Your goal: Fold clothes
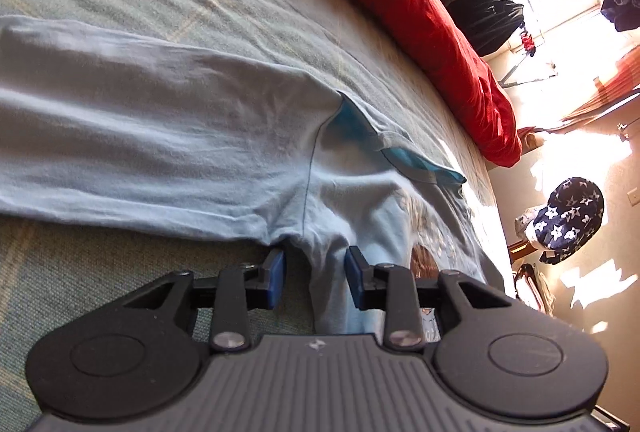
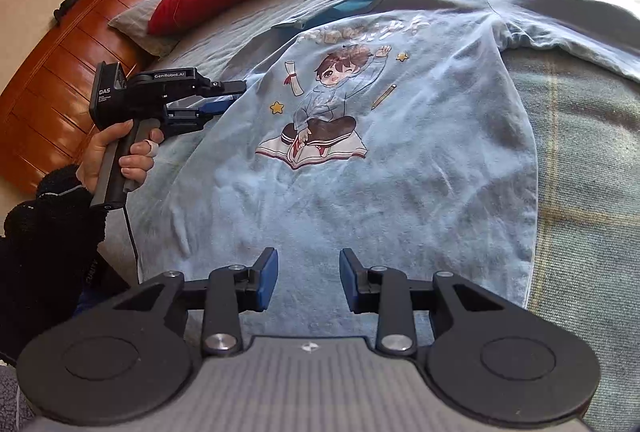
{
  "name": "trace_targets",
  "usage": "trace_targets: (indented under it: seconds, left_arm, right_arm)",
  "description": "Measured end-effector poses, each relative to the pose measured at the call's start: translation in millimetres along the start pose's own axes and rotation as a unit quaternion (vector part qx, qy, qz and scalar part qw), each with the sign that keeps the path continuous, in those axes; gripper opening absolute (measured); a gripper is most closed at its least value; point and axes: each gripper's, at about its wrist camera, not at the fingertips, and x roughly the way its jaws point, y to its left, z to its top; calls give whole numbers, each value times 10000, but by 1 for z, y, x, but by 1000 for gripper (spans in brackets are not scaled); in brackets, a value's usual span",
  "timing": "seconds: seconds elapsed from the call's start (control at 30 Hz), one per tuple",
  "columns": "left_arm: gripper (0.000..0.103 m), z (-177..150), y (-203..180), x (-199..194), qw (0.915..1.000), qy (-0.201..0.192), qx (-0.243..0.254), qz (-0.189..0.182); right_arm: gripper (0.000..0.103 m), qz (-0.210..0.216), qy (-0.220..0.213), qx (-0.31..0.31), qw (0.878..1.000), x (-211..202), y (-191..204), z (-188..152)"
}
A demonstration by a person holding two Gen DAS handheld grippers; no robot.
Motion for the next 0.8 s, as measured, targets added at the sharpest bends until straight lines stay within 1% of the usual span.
trace_targets:
  seconds: [0.13,0.17,0.2,0.27,0.33,0.37,0.4,0.5,0.6,0.63,0.7,0.77,0.8]
  left_arm:
    - [30,4,5,5,9995,-107,-155,-254]
    - [28,5,6,6,9993,-126,-181,-313]
    - [28,6,6,6,9990,-150,-203,-366]
    - [27,7,5,2,9987,-369,-76,-342]
    - [20,9,3,-4,9976,-639,53,-262]
    - [10,12,2,-8,9972,-717,135,-186]
    - [5,15,1,-11,9966,-792,220,-111]
    - [5,25,-7,-16,9948,-850,543,104]
    - [5,33,-12,-17,9932,-873,731,232]
    - [5,34,-12,-15,9930,-861,742,312]
    - [6,36,-7,-12,9941,-811,616,382]
    - [8,32,0,-7,9959,-674,475,363]
    - [13,29,3,-7,9963,-636,452,347]
  right_arm:
    - [40,-27,19,60,10000,4,-4,1]
    - [40,-42,26,71,10000,6,-5,2]
    - [40,-46,29,80,10000,7,-5,2]
    - [40,-46,36,97,9999,9,-6,3]
    - [40,-59,47,97,9999,10,-6,3]
    - [40,-76,56,97,9999,11,-7,4]
    - [40,-79,65,103,9999,11,-7,4]
    - [40,-97,72,116,9999,12,-7,5]
    - [41,-130,68,123,9998,14,-7,6]
    - [42,-137,68,126,9998,14,-7,6]
    - [42,-160,64,116,9998,14,-7,5]
    - [42,-177,58,102,9998,13,-6,4]
    - [42,-182,55,97,9998,12,-5,3]
